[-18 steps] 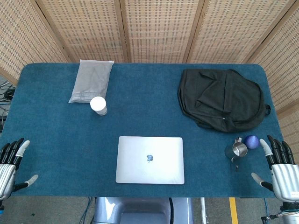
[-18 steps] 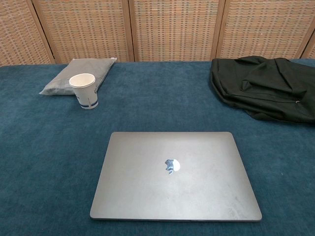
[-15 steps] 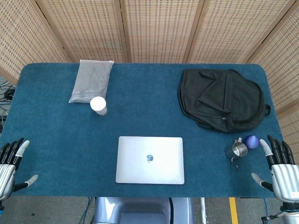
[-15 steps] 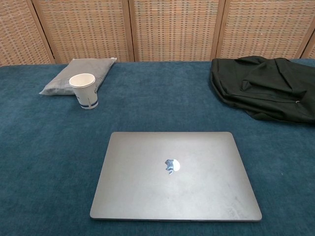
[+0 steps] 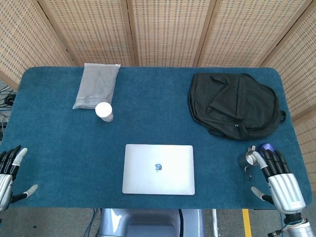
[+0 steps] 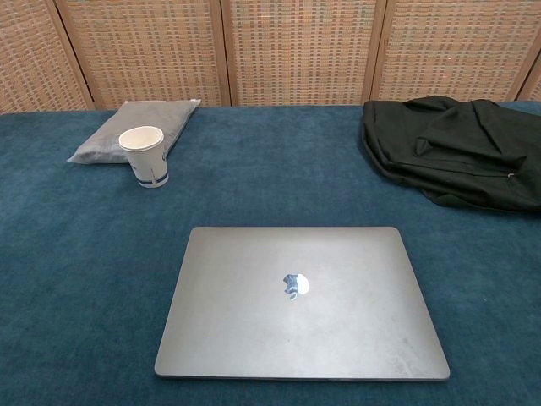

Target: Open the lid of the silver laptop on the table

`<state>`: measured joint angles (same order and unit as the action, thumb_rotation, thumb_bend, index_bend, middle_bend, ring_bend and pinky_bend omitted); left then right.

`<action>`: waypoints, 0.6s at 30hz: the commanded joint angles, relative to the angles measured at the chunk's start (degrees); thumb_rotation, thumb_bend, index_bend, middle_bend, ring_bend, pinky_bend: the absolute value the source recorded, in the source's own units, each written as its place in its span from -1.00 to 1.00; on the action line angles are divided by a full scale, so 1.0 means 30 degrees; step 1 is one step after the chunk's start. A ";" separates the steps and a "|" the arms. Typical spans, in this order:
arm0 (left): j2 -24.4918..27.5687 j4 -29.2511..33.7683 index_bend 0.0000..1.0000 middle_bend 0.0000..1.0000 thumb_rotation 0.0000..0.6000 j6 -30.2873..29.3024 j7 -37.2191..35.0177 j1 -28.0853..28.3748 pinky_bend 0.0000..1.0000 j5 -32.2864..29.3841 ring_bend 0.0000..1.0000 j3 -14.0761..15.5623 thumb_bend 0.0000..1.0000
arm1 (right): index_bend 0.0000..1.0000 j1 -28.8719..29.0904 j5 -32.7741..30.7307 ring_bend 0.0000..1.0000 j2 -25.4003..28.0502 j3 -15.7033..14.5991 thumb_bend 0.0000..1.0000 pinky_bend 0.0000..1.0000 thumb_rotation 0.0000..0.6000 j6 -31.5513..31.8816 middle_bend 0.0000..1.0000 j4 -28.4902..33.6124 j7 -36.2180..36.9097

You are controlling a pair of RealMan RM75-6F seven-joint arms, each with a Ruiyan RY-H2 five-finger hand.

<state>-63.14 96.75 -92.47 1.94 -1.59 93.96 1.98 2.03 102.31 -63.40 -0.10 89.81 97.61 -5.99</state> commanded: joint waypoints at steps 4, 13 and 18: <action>-0.0032 0.0003 -1.00 -1.00 1.00 0.0112 0.0038 0.0047 -1.00 -0.0084 -1.00 -0.0047 -0.98 | -0.97 0.3188 0.3870 -1.00 -0.1096 -0.0889 -1.00 -1.00 1.00 -0.3691 -1.00 -0.0132 -0.0247; -0.0173 0.0138 -1.00 -1.00 1.00 0.0596 0.0448 0.0231 -1.00 -0.0612 -1.00 -0.0235 -0.98 | -0.90 0.6126 0.3681 -1.00 -0.3358 -0.0293 -1.00 -1.00 1.00 -0.9586 -1.00 0.1751 -0.4415; -0.0121 0.0143 -1.00 -1.00 1.00 0.0818 0.0332 0.0332 -1.00 -0.0873 -1.00 -0.0330 -0.98 | -0.85 0.7146 0.2163 -1.00 -0.5164 0.0446 -1.00 -1.00 1.00 -1.2389 -1.00 0.1839 -0.7076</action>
<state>-63.53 97.17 -90.05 2.98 -0.63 91.38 1.02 21.16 111.36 -75.61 -0.18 56.54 102.37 -23.39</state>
